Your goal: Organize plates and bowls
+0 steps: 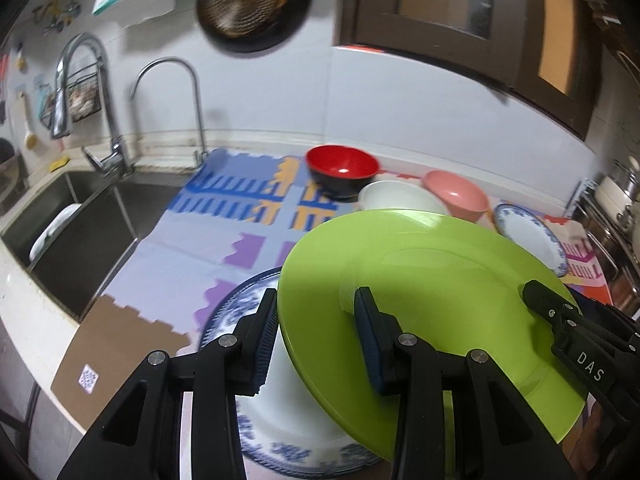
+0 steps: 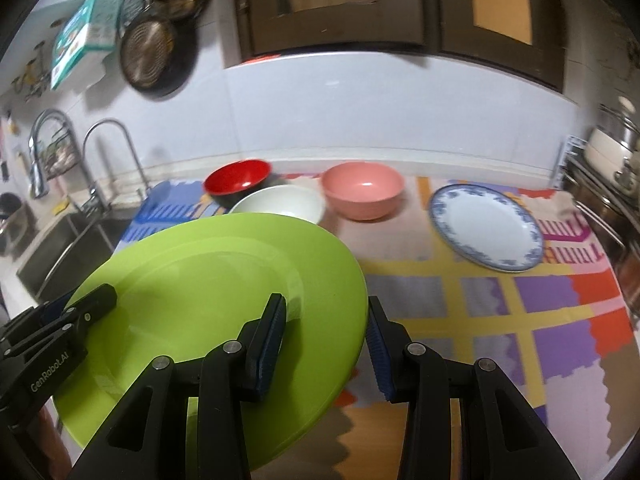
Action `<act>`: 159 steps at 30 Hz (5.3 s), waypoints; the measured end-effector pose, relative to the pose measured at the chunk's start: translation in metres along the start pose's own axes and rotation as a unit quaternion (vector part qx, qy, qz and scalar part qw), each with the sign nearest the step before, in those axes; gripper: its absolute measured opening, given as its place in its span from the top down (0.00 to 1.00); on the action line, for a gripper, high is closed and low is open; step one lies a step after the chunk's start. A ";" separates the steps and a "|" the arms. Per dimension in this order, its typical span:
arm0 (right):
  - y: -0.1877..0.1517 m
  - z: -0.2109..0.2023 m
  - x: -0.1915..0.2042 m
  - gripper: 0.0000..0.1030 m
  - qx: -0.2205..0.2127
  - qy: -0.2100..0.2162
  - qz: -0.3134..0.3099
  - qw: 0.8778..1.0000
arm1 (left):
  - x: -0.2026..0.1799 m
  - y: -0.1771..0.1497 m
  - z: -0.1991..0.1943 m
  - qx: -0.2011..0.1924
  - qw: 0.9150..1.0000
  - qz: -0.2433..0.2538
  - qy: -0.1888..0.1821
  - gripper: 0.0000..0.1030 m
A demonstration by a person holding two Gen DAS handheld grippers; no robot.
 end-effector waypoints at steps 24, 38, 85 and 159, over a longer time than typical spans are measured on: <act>-0.043 0.065 0.080 0.61 0.104 0.050 -0.020 0.993 | 0.078 -0.040 0.039 0.079 0.995 -0.013 0.054 0.63; -0.060 0.071 0.080 0.60 0.145 0.034 -0.017 0.989 | 0.077 -0.058 0.048 0.109 0.993 -0.011 0.044 0.62; 0.006 0.002 -0.033 0.51 0.008 -0.045 0.011 0.999 | -0.065 0.022 0.016 -0.004 0.994 0.067 -0.086 0.37; 0.015 0.187 -0.360 0.40 0.075 -0.152 0.173 0.970 | -0.381 0.022 0.280 0.087 0.969 0.180 -0.147 0.57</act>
Point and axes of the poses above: each gripper's, at about its wrist camera, not at the fingertips, and z roughly the way its jaws point, x to its left, y to its top, the point moved 3 cm from there along z, roughly the way its jaws point, and after that the axes turned 12 degrees about -x, right-handed, at the moved point
